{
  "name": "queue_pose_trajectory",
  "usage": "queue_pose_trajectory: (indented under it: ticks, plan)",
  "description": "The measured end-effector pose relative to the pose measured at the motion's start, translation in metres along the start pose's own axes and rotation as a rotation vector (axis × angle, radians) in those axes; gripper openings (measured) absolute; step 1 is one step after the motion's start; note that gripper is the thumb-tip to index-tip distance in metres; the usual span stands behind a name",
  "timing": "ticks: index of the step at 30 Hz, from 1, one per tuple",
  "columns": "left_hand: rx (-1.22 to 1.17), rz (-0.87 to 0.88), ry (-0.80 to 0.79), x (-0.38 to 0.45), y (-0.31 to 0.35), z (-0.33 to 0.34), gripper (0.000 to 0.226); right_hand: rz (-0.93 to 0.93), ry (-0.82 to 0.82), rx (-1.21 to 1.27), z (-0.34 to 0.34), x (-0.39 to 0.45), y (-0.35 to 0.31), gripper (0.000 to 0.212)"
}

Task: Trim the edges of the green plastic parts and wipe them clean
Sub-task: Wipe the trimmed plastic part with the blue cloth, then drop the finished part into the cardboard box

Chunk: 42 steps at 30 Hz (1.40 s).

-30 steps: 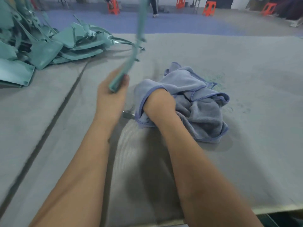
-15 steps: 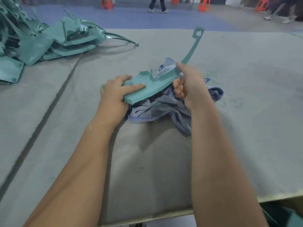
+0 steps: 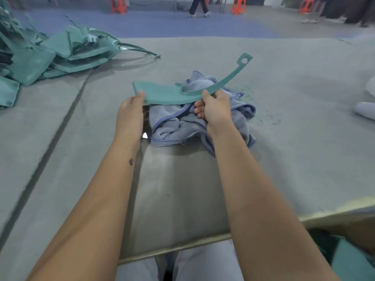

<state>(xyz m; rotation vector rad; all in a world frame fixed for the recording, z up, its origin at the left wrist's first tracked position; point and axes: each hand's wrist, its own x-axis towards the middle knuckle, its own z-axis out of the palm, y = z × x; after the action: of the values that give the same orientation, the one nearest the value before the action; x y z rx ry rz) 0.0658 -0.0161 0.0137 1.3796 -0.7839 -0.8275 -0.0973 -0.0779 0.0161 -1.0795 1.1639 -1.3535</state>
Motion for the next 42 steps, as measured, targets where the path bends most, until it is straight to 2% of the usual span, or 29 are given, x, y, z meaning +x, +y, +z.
queue_pose_trajectory:
  ticks: [2, 5, 9, 11, 13, 18, 23, 26, 28, 31, 35, 38, 42]
  plan:
    - [0.14, 0.085, 0.054, -0.002, 0.008, 0.005, 0.033, -0.013, 0.025, 0.053, -0.008, -0.008, -0.005, 0.016]
    - [0.3, 0.213, 0.057, -0.011, 0.023, 0.018, 0.018, -0.06, 0.073, 0.1, -0.028, -0.023, -0.015, 0.013]
    - [0.419, 0.334, 0.069, -0.044, 0.039, 0.053, 0.036, -0.092, 0.098, 0.174, -0.075, -0.052, -0.037, 0.007]
    - [0.434, 0.437, 0.107, -0.067, 0.042, 0.076, 0.039, -0.095, 0.119, 0.251, -0.105, -0.069, -0.05, 0.015]
    - [0.296, 0.483, 0.011, -0.097, 0.044, 0.105, 0.039, -0.114, 0.203, 0.328, -0.141, -0.087, -0.058, 0.021]
    - [0.124, 0.552, -0.428, -0.204, 0.025, 0.192, 0.047, -0.098, 0.597, 0.465, -0.27, -0.155, -0.052, 0.026]
    - [0.073, 0.493, -0.992, -0.323, -0.031, 0.256, 0.059, 0.011, 1.056, 0.539, -0.39, -0.253, -0.004, 0.019]
    - [0.119, 0.356, -1.25, -0.364, -0.084, 0.274, 0.056, 0.158, 1.258, 0.461, -0.43, -0.304, 0.034, 0.014]
    - [0.256, 0.253, -1.285, -0.376, -0.118, 0.277, 0.052, 0.279, 1.295, 0.4, -0.443, -0.326, 0.058, 0.015]
    - [0.483, 0.131, -1.262, -0.377, -0.16, 0.271, 0.044, 0.403, 1.268, 0.307, -0.452, -0.341, 0.085, 0.013]
    - [0.851, -0.005, -1.276, -0.366, -0.195, 0.25, 0.066, 0.541, 1.186, 0.236, -0.448, -0.352, 0.118, 0.018]
    - [0.877, 0.013, -1.255, -0.36, -0.207, 0.239, 0.065, 0.54, 1.181, 0.288, -0.439, -0.357, 0.137, 0.028]
    - [0.818, 0.007, -1.267, -0.365, -0.201, 0.247, 0.063, 0.4, 1.331, 0.475, -0.441, -0.352, 0.138, 0.032]
